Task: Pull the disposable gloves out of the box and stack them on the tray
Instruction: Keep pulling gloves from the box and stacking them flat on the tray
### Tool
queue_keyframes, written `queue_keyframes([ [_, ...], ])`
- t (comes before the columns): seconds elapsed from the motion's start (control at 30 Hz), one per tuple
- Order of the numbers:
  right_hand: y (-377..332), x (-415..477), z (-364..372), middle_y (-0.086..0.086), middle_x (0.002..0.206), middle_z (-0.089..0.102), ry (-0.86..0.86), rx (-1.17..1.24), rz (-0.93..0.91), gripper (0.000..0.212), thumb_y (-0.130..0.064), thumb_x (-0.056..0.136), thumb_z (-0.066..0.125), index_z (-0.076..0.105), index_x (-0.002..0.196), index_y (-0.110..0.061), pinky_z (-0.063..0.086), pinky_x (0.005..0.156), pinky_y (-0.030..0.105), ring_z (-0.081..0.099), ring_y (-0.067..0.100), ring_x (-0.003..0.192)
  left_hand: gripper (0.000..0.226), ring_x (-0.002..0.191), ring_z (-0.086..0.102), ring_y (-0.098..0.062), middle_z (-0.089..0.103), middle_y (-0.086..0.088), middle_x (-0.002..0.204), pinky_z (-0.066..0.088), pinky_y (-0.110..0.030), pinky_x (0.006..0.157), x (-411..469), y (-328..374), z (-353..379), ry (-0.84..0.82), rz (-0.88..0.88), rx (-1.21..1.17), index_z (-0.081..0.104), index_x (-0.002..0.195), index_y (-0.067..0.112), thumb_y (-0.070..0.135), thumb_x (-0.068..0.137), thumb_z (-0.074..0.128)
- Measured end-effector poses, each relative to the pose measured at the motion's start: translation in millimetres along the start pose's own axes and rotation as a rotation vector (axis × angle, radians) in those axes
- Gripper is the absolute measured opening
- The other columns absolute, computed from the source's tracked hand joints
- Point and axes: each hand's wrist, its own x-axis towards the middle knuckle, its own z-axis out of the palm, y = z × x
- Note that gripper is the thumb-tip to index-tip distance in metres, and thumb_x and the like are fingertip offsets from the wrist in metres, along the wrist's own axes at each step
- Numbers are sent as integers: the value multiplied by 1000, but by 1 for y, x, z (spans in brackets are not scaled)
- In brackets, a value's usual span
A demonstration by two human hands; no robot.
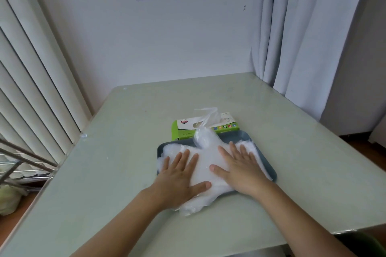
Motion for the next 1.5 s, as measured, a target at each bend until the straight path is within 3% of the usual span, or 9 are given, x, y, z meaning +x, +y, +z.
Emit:
queue_keyframes([
  [0.2, 12, 1, -12, 7, 160, -15, -75, -4, 33, 86, -73, 86, 34, -3, 153, -32, -2, 118, 39, -17, 28, 146, 110, 148, -15, -25, -19, -14, 159, -9, -53, 117, -15, -16, -16, -150, -107, 146, -18, 151, 12, 86, 74, 10],
  [0.3, 11, 7, -38, 7, 144, 43, 21, -23, -14, 64, -59, 86, 52, 42, 138, -22, 37, 101, 32, 36, 26, 136, 106, 149, -8, -22, -10, -11, 161, -9, -55, 116, -19, -23, -30, -198, -89, 113, -11, 153, 14, 82, 79, 23],
  [0.37, 6, 15, -61, 4, 121, 59, 215, 35, -51, 48, -48, 84, 63, 57, 120, -17, 44, 86, 31, 55, 23, 114, 93, 149, 3, -20, 7, -6, 161, -6, -54, 118, -19, -25, -45, -190, -76, 35, 6, 154, 19, 73, 85, 39],
  [0.63, -27, 74, -115, 1, 131, 55, 376, 299, -219, 59, -50, 82, 67, 55, 130, -19, 38, 99, 30, 51, 18, 120, 58, 133, 41, -17, 44, 5, 147, 31, -28, 106, 12, -29, -107, 176, -66, -292, 43, 142, 30, 56, 91, 52],
  [0.77, -40, 99, -113, 11, 71, 63, 295, 151, -158, 14, -14, 82, 62, 68, 70, -12, 41, 59, 28, 49, 22, 65, 51, 128, 45, -13, 50, 5, 142, 31, -19, 95, 53, -31, -105, 212, -70, -415, 50, 138, 24, 50, 94, 49],
  [0.87, -36, 109, -112, 2, 49, 31, 391, 168, -38, 37, -3, 78, 52, 34, 48, -16, 24, 44, 25, 31, 21, 55, 58, 136, 38, -15, 42, 3, 149, 28, -24, 106, 73, -28, -99, 172, -46, -437, 39, 146, 23, 51, 96, 47],
  [1.03, -7, 112, -122, 16, 77, 71, 483, 743, 58, 10, -10, 77, 73, 74, 79, -1, 58, 76, 39, 67, 30, 72, 48, 132, 42, -21, 48, 3, 141, 32, -31, 107, 93, -24, -84, 50, -3, -379, 43, 142, 23, 43, 98, 46],
  [1.2, 13, 102, -131, 10, 76, 64, 321, 1360, 74, 20, -10, 78, 76, 67, 89, 4, 57, 63, 19, 60, 15, 65, 49, 131, 42, -17, 49, 6, 142, 33, -31, 108, 100, -30, -78, 64, -5, -426, 40, 144, 31, 44, 97, 46],
  [1.5, 17, 100, -126, 8, 84, 68, 414, 1520, 11, 7, -9, 86, 68, 66, 82, -4, 57, 80, 26, 65, 16, 80, 53, 122, 46, -24, 51, -7, 132, 33, -29, 93, 105, -21, -76, 2, 40, -285, 25, 151, 29, 37, 101, 38],
])
